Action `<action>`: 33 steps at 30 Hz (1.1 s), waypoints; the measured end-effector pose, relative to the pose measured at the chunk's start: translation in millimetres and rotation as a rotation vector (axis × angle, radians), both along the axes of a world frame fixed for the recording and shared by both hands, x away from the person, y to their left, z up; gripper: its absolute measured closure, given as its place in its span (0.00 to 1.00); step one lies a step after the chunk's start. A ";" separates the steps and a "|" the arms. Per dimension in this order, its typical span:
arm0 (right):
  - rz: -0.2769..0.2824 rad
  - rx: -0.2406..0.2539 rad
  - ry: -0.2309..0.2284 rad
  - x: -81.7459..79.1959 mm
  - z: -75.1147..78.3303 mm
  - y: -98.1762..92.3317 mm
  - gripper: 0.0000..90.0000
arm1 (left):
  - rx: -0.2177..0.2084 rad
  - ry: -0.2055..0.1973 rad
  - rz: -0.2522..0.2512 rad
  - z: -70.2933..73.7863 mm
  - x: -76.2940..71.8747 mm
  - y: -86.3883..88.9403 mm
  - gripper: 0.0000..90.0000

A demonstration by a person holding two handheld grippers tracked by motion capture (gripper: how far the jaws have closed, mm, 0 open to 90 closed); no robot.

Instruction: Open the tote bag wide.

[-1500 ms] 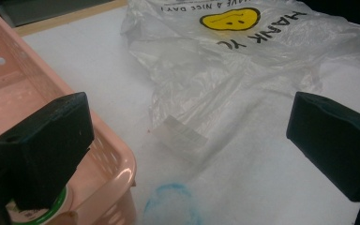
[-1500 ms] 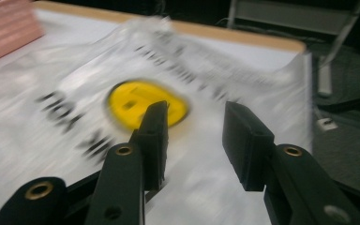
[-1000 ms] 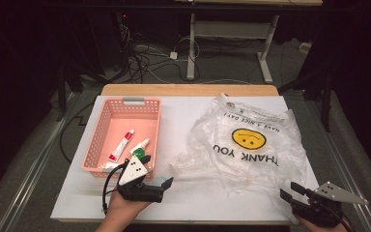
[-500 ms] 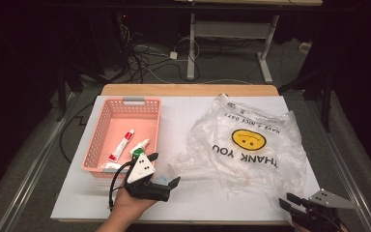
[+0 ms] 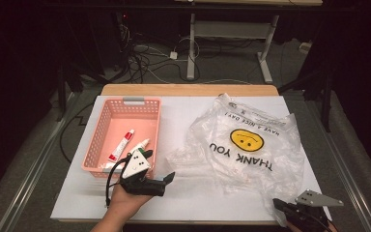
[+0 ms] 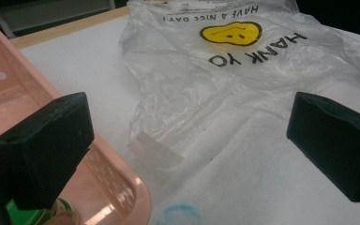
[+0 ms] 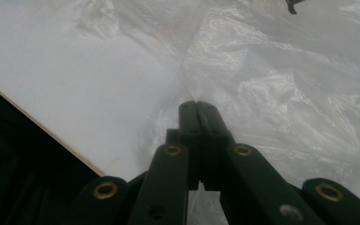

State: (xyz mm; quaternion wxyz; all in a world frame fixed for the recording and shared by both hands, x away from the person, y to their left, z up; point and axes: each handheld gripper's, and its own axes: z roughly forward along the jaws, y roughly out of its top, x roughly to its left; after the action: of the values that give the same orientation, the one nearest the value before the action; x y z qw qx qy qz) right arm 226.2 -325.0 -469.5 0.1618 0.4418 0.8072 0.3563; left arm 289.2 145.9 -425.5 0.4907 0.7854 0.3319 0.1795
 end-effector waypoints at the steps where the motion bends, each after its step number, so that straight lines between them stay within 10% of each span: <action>1: 0.007 0.005 -0.004 0.9 0.3 2.7 1.00 | -0.002 0.001 0.002 -0.1 0.1 0.5 0.00; 33: 0.338 0.039 -0.052 23.0 7.9 106.3 1.00 | -0.042 0.027 0.123 -3.3 -28.0 40.4 0.00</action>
State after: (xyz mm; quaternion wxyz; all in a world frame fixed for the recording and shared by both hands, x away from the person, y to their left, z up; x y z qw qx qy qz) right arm 249.2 -218.7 -461.6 0.1117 0.2935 0.8586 0.4052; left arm 261.2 186.3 -428.8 0.4903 0.7554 0.3901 0.1917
